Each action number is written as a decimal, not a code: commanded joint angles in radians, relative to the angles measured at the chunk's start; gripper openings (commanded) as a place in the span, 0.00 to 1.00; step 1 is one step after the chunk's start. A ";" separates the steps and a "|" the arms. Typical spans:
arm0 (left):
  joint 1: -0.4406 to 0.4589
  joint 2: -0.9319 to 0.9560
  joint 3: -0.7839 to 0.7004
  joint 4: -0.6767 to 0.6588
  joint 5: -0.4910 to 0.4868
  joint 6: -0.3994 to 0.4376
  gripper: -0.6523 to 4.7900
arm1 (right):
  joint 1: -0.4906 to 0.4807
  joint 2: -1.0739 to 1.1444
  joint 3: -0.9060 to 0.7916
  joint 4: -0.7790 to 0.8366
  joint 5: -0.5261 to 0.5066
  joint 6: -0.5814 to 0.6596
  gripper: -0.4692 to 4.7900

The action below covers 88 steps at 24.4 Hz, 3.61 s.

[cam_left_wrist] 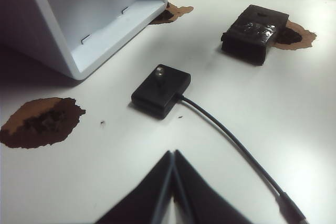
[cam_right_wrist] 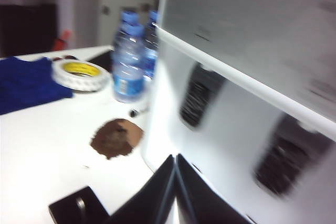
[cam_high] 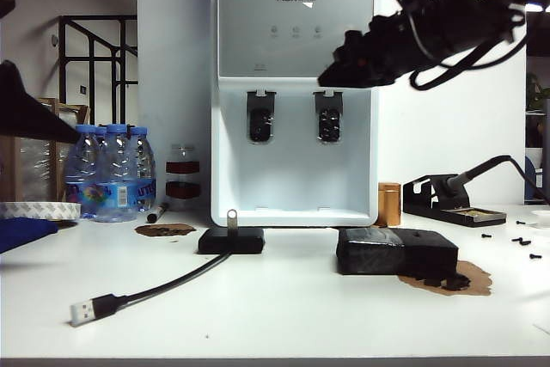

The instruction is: Take the USB flash drive out of the black sponge and insert it into the slot on top of the black USB adpator box.

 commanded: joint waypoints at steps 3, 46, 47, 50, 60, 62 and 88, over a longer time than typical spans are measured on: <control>0.000 -0.005 0.004 0.076 -0.010 -0.120 0.11 | -0.060 -0.159 -0.061 -0.142 0.169 0.048 0.08; 0.001 -0.897 0.039 -0.337 -0.605 -0.678 0.11 | -0.411 -1.598 -0.906 -0.589 0.002 0.396 0.09; 0.001 -0.916 0.015 -0.319 -0.605 -0.678 0.11 | -0.410 -1.598 -0.906 -0.584 -0.010 0.396 0.09; 0.001 -0.951 -0.114 -0.190 -0.605 -0.676 0.11 | -0.410 -1.598 -0.906 -0.583 -0.021 0.396 0.09; -0.001 -0.951 -0.398 0.224 -0.563 -0.708 0.11 | -0.411 -1.598 -0.906 -0.584 -0.021 0.396 0.09; -0.001 -0.952 -0.459 0.312 -0.544 -0.708 0.11 | -0.411 -1.598 -0.906 -0.584 -0.021 0.396 0.09; 0.000 -1.293 -0.645 -0.040 -0.533 -0.721 0.11 | -0.411 -1.598 -0.906 -0.584 -0.022 0.395 0.09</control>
